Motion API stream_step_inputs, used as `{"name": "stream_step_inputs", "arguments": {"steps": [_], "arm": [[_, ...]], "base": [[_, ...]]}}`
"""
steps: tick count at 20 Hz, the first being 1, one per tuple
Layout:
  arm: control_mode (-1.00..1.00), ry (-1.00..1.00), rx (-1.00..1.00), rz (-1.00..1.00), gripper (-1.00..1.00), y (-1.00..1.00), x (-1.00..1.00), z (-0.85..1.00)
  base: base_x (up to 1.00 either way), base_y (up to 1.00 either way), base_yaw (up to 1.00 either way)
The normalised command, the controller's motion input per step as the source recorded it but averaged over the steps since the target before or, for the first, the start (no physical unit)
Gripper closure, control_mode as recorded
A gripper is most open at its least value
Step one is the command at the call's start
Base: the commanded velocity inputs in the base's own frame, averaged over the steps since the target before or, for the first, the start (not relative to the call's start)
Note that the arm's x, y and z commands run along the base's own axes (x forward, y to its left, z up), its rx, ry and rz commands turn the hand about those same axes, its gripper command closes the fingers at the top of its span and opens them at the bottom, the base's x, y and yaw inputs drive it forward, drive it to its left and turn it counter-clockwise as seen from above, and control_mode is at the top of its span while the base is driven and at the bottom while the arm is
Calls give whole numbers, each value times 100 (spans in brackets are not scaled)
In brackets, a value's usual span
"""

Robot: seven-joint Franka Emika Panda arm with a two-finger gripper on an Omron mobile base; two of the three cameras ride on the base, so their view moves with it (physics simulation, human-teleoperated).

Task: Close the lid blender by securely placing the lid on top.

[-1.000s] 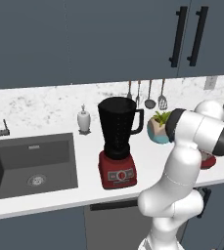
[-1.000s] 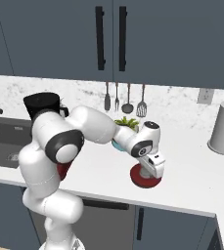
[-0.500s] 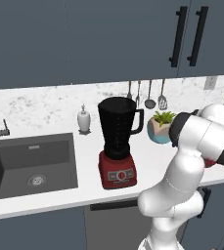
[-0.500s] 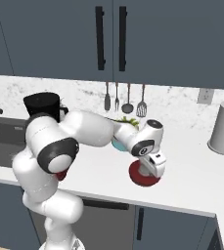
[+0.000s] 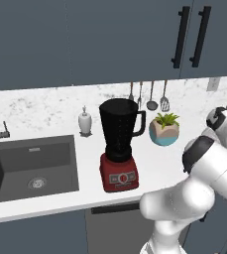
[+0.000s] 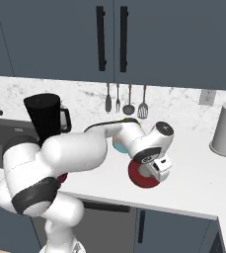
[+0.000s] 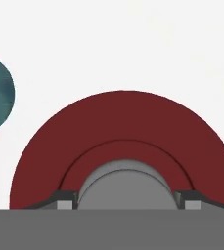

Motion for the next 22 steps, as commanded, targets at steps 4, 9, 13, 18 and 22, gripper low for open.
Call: {"name": "stream_step_inputs", "arguments": {"steps": [4, 9, 13, 18, 22], "arm": [[-100, -8, 6, 0, 100, 11, -59, 91], [-100, -1, 5, 0, 100, 34, -45, 92], [-100, 0, 3, 0, 100, 54, -30, 85], [-100, 0, 1, 0, 100, 85, -5, 65], [-100, -4, 0, 0, 100, 100, 0, 49]], "base": [[0, 0, 0], [0, 0, 0], [0, 0, 0], [0, 0, 0], [0, 0, 0]]}}
